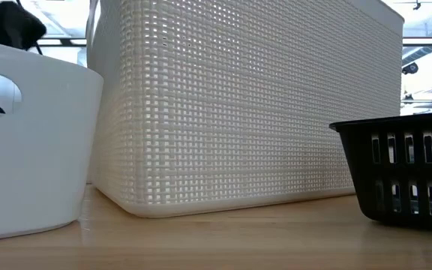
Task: Pick & place medical supplies in basket/bin
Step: Put the green bandage into the white bin
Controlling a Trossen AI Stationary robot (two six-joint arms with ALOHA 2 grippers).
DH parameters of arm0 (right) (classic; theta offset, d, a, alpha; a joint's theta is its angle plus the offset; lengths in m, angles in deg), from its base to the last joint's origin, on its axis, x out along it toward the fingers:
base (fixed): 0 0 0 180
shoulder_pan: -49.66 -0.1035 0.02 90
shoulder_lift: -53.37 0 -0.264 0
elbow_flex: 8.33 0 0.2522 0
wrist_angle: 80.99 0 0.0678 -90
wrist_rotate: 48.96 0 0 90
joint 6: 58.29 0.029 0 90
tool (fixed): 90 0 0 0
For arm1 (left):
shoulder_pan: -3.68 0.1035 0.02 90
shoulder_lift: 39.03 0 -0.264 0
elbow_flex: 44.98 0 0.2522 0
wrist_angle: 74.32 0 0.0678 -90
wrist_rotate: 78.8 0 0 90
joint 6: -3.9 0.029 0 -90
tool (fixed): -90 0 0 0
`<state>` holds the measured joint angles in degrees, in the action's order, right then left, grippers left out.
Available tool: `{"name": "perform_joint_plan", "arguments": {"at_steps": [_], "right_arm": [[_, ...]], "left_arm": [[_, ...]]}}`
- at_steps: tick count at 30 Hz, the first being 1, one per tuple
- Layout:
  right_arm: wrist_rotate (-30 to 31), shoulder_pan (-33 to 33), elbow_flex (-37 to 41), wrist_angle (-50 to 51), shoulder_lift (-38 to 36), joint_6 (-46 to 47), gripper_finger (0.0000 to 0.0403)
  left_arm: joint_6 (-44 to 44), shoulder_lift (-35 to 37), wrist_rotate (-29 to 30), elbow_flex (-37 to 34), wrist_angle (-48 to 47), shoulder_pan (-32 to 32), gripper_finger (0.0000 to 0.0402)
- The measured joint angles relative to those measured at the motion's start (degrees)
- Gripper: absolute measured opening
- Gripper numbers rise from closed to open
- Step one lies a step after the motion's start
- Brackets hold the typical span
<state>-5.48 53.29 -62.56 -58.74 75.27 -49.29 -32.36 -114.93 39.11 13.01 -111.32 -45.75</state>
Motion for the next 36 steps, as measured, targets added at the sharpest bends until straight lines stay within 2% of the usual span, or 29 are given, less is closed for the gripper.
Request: {"name": "perform_joint_plan", "arguments": {"at_steps": [6,11,17,26,36], "right_arm": [[0.0,0.0,0.0,0.0,0.0,0.0,0.0264],[0.0,0.0,0.0,0.0,0.0,0.0,0.0268],[0.0,0.0,0.0,0.0,0.0,0.0,0.026],[0.0,0.0,0.0,0.0,0.0,0.0,0.0258],[0.0,0.0,0.0,0.0,0.0,0.0,0.0267]], "left_arm": [[-2.1,4.6,0.7,0.0,-0.7,-2.8,0.0325],[-6.9,4.8,2.8,0.0,-1.1,-6.6,0.0331],[-15.0,3.1,5.5,0.0,-1.9,-12.0,0.0339],[-24.1,-0.8,5.8,0.9,-1.9,-17.9,0.034],[-27.2,-9.5,7.2,8.1,-5.7,-22.6,0.034]]}}
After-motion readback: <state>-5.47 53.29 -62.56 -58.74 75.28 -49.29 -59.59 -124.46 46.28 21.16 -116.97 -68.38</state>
